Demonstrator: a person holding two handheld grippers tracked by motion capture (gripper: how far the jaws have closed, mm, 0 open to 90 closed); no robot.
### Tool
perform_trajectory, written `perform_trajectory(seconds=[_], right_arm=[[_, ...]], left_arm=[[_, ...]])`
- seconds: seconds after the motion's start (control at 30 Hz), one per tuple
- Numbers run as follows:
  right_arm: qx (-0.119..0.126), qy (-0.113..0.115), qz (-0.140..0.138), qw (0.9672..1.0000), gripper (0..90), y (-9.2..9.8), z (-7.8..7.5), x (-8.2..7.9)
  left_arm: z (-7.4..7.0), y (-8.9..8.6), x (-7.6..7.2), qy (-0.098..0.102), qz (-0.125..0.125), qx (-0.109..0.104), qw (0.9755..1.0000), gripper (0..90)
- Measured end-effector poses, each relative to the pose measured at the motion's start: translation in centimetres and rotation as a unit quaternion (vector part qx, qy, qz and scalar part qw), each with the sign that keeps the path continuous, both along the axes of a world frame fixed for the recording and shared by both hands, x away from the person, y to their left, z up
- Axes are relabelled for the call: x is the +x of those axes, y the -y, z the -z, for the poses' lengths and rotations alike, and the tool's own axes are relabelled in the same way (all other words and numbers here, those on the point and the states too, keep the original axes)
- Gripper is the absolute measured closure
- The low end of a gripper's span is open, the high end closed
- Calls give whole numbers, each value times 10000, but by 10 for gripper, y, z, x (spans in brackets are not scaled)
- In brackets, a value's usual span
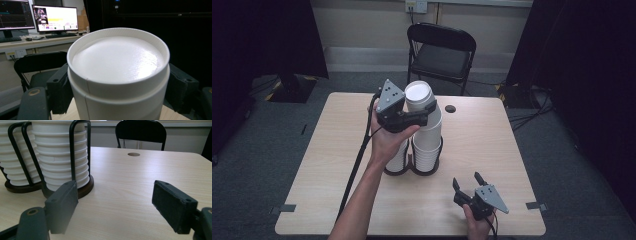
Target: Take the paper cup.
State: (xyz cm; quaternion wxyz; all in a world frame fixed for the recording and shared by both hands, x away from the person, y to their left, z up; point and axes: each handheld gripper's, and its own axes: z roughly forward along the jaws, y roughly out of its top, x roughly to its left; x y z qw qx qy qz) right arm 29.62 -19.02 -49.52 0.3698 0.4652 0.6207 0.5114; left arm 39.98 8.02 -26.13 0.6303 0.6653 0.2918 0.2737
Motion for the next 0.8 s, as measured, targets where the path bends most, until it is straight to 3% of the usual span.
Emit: perform_trajectory(seconds=[0.43, 0.57, 0.63, 0.73, 0.8], right_arm=[[3, 3, 0, 10000, 202, 0, 0, 0], [-4, 2, 4, 10000, 202, 0, 0, 0], [-14, 6, 1, 10000, 203, 0, 0, 0], [-24, -5, -3, 10000, 202, 0, 0, 0], [-26, -8, -6, 10000, 202, 0, 0, 0]], left_arm=[[-11, -7, -19, 102, 120, -119, 9998, 213], [-12, -9, -24, 148, 173, -28, 9997, 214], [-11, -10, -29, 263, 100, 12, 9996, 214], [-11, -13, -32, 191, 175, -85, 9996, 214], [-10, -14, -34, 209, 172, -17, 9996, 214]])
